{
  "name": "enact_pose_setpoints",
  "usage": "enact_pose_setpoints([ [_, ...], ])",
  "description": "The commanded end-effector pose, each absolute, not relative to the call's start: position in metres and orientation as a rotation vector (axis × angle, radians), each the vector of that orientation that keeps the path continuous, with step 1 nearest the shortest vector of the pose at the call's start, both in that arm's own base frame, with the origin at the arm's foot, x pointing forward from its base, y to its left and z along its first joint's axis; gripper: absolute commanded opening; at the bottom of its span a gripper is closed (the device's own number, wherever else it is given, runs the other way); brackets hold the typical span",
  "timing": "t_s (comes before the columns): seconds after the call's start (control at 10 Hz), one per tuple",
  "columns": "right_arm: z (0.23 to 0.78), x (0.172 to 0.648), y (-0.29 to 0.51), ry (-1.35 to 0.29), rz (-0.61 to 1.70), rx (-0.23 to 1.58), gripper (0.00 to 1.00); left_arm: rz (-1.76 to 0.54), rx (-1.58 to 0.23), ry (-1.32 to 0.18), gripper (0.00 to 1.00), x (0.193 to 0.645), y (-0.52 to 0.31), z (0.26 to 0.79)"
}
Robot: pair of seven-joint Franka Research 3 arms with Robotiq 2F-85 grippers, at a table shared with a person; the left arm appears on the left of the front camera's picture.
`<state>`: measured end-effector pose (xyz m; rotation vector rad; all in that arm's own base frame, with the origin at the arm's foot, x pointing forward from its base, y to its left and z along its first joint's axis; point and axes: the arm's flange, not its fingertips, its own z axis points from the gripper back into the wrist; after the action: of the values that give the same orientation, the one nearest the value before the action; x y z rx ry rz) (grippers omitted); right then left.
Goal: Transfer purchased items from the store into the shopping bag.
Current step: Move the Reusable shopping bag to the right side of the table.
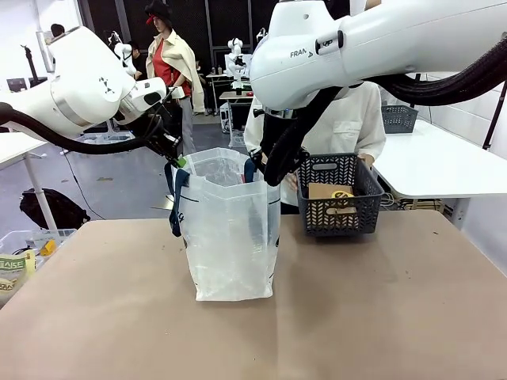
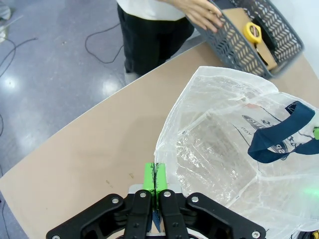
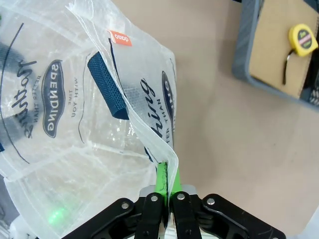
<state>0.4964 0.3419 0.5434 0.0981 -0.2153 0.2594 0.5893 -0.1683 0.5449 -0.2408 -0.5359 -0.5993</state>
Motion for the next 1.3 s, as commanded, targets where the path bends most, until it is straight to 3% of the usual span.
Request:
enact_pose_setpoints([
  [0.0,0.5446,0.4966,0.3418,-0.218,0.258,0.11,0.0,-0.599,-0.237,-0.535,0.0,0.5896,-0.166,0.5451],
  [1.2,0.5446,0.4966,0.3418,-0.218,0.258,0.11,0.0,-0.599,-0.237,-0.535,0.0,0.5896,-0.166,0.5451],
])
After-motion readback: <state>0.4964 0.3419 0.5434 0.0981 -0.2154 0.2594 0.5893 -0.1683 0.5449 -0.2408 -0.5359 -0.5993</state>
